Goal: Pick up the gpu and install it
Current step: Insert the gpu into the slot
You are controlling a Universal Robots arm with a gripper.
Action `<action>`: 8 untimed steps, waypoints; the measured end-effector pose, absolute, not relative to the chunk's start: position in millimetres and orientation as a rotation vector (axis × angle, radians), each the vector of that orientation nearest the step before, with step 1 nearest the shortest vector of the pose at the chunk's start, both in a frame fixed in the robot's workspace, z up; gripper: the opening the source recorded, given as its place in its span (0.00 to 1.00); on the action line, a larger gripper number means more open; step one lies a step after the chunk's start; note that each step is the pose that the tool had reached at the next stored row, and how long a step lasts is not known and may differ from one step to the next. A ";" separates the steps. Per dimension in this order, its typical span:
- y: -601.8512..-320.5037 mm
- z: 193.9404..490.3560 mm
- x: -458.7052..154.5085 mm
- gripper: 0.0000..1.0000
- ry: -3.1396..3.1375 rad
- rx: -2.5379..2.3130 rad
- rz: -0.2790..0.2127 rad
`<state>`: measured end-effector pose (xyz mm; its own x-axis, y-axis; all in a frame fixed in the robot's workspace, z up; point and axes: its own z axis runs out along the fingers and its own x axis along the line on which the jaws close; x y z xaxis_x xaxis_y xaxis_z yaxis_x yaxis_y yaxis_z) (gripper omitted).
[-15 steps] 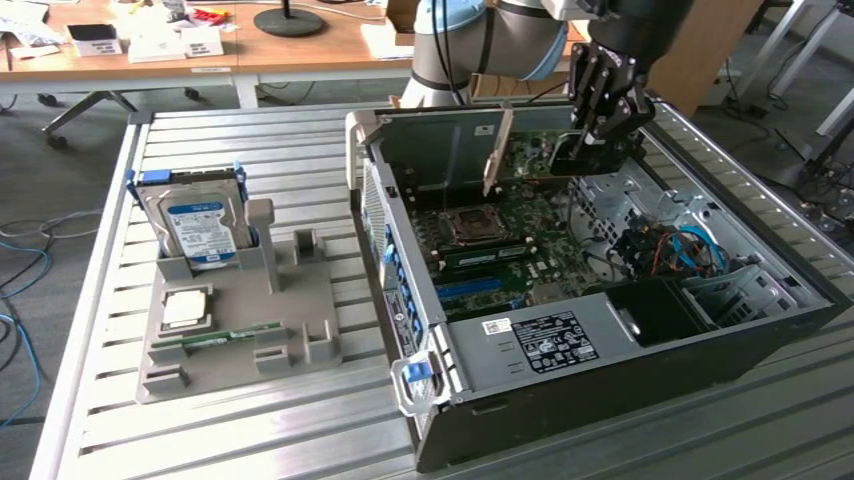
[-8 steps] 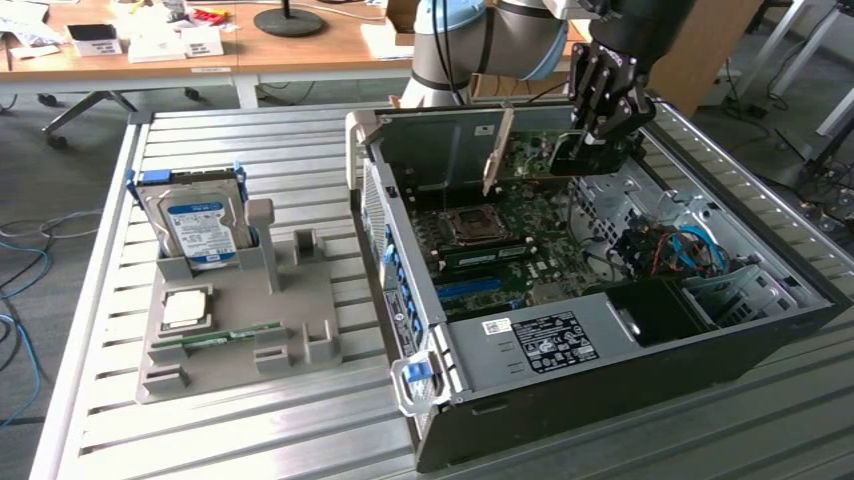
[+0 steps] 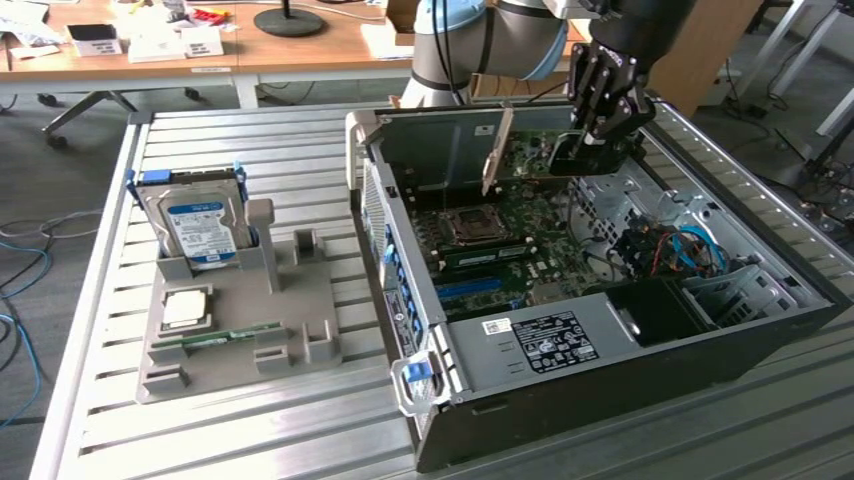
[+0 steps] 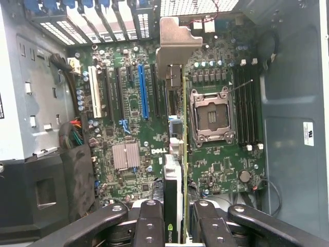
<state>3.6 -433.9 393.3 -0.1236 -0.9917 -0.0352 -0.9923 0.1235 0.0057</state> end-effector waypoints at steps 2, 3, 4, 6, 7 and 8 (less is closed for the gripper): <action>-433.9 393.3 3.6 0.27 2.338 -2.065 0.043; -433.9 393.3 3.6 0.27 2.337 -2.065 0.043; -434.0 393.3 3.6 0.27 2.337 -2.066 0.043; -434.3 393.1 3.6 0.27 2.327 -2.077 0.043; -434.3 393.1 3.6 0.27 2.321 -2.083 0.043; -434.3 393.1 3.6 0.27 2.317 -2.088 0.043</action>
<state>3.6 -434.3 393.1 -0.1034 -0.9940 -0.0349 -0.9946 0.1033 0.0058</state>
